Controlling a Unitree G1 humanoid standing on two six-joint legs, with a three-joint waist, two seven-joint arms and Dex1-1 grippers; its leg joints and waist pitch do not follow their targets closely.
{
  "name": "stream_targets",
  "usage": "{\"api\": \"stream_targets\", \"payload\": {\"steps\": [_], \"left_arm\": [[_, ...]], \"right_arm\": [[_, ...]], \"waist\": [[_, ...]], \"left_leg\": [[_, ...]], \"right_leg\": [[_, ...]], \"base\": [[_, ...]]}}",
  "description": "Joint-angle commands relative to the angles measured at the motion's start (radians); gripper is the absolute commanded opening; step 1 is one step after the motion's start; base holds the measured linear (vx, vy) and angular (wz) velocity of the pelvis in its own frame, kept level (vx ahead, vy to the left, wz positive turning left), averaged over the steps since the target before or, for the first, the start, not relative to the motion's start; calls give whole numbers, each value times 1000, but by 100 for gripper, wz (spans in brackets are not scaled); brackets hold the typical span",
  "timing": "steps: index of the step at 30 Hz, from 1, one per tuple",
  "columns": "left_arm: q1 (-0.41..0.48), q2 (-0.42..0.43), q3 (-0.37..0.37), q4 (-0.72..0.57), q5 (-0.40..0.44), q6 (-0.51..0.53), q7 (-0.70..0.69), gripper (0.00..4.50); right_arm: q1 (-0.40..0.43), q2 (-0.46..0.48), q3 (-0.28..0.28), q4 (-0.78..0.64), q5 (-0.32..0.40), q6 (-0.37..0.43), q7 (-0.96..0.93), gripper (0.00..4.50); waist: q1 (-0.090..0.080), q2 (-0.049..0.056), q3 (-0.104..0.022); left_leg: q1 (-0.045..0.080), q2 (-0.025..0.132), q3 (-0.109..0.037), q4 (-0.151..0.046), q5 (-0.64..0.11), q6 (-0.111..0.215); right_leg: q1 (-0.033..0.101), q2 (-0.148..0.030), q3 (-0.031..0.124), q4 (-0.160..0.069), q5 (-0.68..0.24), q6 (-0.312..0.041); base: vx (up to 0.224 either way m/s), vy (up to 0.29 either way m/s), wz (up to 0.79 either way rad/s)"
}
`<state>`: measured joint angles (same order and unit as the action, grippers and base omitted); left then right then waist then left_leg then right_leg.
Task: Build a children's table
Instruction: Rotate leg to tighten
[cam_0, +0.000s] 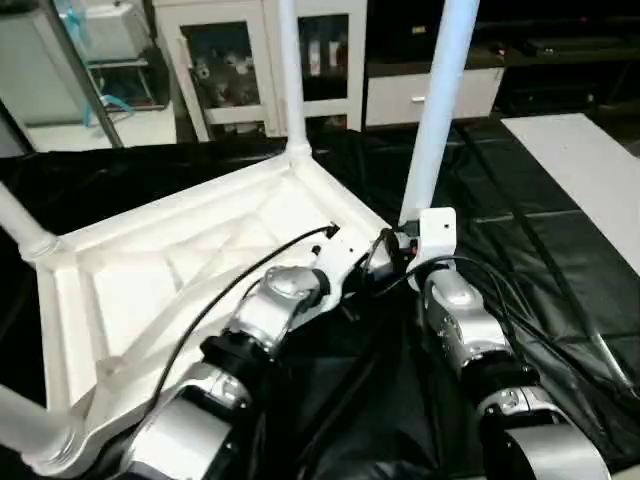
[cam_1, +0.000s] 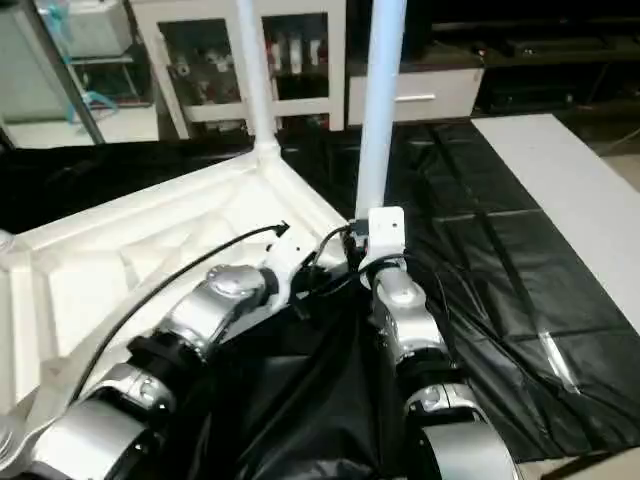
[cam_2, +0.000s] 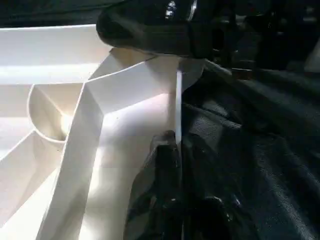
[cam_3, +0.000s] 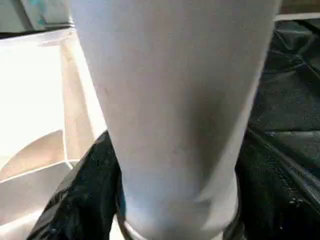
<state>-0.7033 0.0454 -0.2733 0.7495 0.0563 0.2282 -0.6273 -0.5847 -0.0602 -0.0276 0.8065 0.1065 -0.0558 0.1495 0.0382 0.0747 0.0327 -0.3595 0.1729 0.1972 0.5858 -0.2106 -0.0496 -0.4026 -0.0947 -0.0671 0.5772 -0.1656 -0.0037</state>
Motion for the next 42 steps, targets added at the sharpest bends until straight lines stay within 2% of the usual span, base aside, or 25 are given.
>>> {"api": "stream_targets", "payload": {"steps": [1, 3, 4, 5, 8, 12, 17, 18, 24, 30, 34, 37, 38, 42], "left_arm": [[37, 67, 34, -7, -6, -26, -26, 0], [77, 117, 13, -60, -23, -19, -150, 0], [90, 134, 7, -76, -29, -6, -184, 0], [102, 151, -1, -91, -35, -14, -225, 0], [140, 217, -28, -147, -58, -17, -349, 0], [186, 304, -42, -234, -117, -47, -534, 0], [209, 368, -53, -307, -153, -6, -644, 0], [213, 380, -56, -322, -158, 1, -666, 0], [217, 385, -61, -347, -163, 15, -683, 0], [218, 377, -67, -362, -166, 26, -687, 0], [216, 377, -65, -362, -164, 27, -689, 0], [215, 378, -65, -363, -162, 29, -688, 0], [216, 379, -64, -365, -161, 31, -689, 0], [218, 381, -63, -367, -161, 34, -688, 0]], "right_arm": [[46, 14, 71, -72, 39, -11, 138, 343], [95, -36, 77, -172, 94, 21, 263, 368], [113, -58, 86, -209, 113, 39, 321, 368], [132, -79, 96, -246, 132, 62, 378, 385], [200, -168, 140, -352, 141, 88, 554, 394], [276, -280, 177, -470, 190, 142, 752, 394], [318, -357, 219, -544, 213, 192, 873, 394], [323, -370, 228, -556, 216, 205, 892, 394], [315, -370, 244, -553, 189, 217, 914, 394], [302, -356, 252, -542, 188, 229, 915, 394], [300, -349, 249, -537, 193, 236, 920, 351], [301, -349, 247, -533, 191, 235, 925, 340], [302, -349, 245, -529, 190, 235, 929, 317], [302, -349, 242, -523, 189, 234, 931, 298]], "waist": [[6, -26, -53], [0, -24, -52], [1, -25, -54], [0, -24, -55], [6, -18, -55], [13, -19, -50], [28, -19, -50], [30, -20, -49], [30, -19, -51], [30, -18, -55], [31, -18, -55], [32, -17, -56], [32, -18, -56], [34, -17, -57]], "left_leg": [[-6, 47, -24, -68, -161, 117], [-15, 49, -29, -71, -163, 128], [-10, 51, -29, -71, -164, 129], [-6, 52, -27, -67, -150, 136], [-4, 58, -25, -67, -137, 144], [-1, 62, -23, -72, -178, 123], [5, 62, -20, -71, -180, 100], [2, 64, -20, -72, -173, 99], [2, 60, -22, -70, -169, 81], [1, 58, -21, -63, -122, 99], [0, 57, -21, -62, -129, 100], [1, 57, -22, -61, -125, 99], [1, 58, -21, -61, -121, 100], [1, 57, -22, -59, -121, 101]], "right_leg": [[47, -59, 35, -69, -263, -210], [56, -62, 34, -66, -262, -205], [56, -60, 35, -67, -256, -208], [51, -58, 37, -63, -224, -223], [47, -55, 38, -57, -182, -248], [47, -54, 39, -56, -201, -250], [43, -55, 40, -53, -203, -257], [44, -55, 41, -51, -198, -255], [44, -57, 42, -52, -199, -254], [47, -55, 39, -43, -125, -270], [48, -55, 39, -44, -139, -271], [49, -55, 39, -43, -136, -271], [48, -55, 39, -42, -129, -272], [49, -55, 38, -41, -128, -274]], "base": [[0, 0, 0], [0, 0, 0], [0, 0, 0], [0, 0, 0], [0, 0, 0], [0, 0, 0], [0, 0, 0], [0, 0, 0], [0, 0, 0], [0, 0, 0], [0, 0, 0], [0, 0, 0], [0, 0, 0], [0, 0, 0]]}}
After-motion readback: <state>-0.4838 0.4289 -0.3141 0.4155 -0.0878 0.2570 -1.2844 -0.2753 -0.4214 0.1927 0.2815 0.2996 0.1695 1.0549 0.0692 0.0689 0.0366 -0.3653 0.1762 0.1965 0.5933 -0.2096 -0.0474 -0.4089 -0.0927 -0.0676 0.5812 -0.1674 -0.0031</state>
